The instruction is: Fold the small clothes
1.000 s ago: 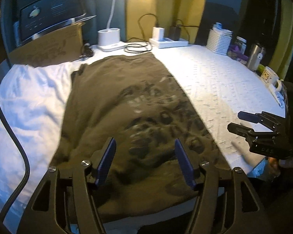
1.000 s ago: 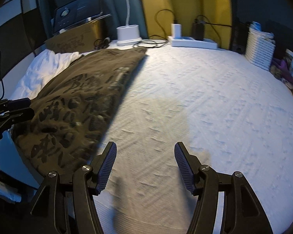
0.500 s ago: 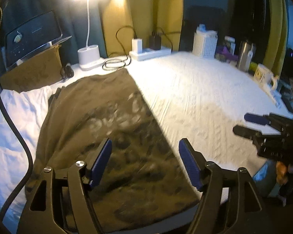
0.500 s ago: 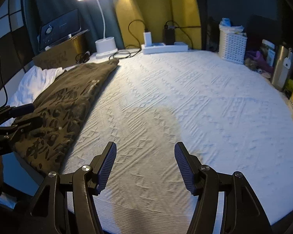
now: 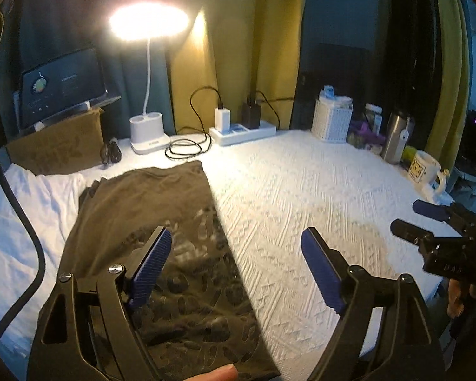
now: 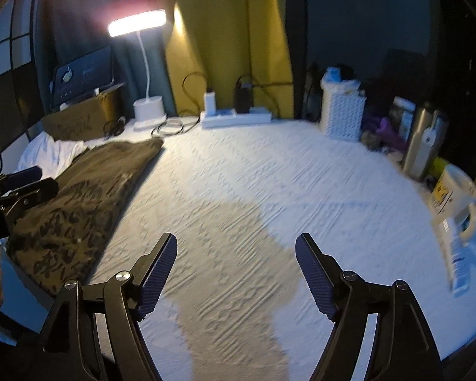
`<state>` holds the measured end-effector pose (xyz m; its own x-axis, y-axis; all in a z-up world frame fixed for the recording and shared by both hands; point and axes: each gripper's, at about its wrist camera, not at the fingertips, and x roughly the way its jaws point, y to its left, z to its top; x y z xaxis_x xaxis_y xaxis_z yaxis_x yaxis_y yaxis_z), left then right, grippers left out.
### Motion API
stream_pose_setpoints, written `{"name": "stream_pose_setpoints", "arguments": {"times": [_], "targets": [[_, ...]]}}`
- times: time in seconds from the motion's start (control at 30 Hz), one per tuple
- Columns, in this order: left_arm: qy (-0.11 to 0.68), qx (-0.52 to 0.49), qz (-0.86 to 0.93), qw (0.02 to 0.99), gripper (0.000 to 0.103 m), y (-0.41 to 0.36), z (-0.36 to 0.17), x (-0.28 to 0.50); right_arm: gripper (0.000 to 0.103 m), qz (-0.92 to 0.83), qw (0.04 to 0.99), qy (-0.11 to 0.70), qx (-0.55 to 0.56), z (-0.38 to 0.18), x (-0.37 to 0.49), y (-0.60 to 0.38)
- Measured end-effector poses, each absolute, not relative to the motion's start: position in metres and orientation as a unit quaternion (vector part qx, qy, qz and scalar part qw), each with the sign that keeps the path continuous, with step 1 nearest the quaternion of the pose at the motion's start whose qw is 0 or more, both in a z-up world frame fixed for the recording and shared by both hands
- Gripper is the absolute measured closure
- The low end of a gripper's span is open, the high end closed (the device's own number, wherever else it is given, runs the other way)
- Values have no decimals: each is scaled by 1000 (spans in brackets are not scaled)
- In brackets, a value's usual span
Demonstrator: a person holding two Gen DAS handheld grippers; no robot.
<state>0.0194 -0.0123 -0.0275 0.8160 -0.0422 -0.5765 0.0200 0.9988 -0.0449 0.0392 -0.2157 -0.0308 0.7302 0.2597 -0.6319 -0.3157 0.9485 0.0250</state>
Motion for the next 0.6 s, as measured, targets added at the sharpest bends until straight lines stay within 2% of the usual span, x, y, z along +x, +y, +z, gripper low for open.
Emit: {"name": "stream_pose_setpoints", "arguments": {"times": [0.2,0.3,0.6], "targets": [[296,-4,13,955,18,-16,-16,20,24,152,941,300,-38,-2,40,-230],[276,2,21,961,6,-18,-7,16,24,153,946,283,-42,12,37,-232],[221,15,16,975,6,-20,23,-2,19,164,956,238,-49,44,20,-226]]}}
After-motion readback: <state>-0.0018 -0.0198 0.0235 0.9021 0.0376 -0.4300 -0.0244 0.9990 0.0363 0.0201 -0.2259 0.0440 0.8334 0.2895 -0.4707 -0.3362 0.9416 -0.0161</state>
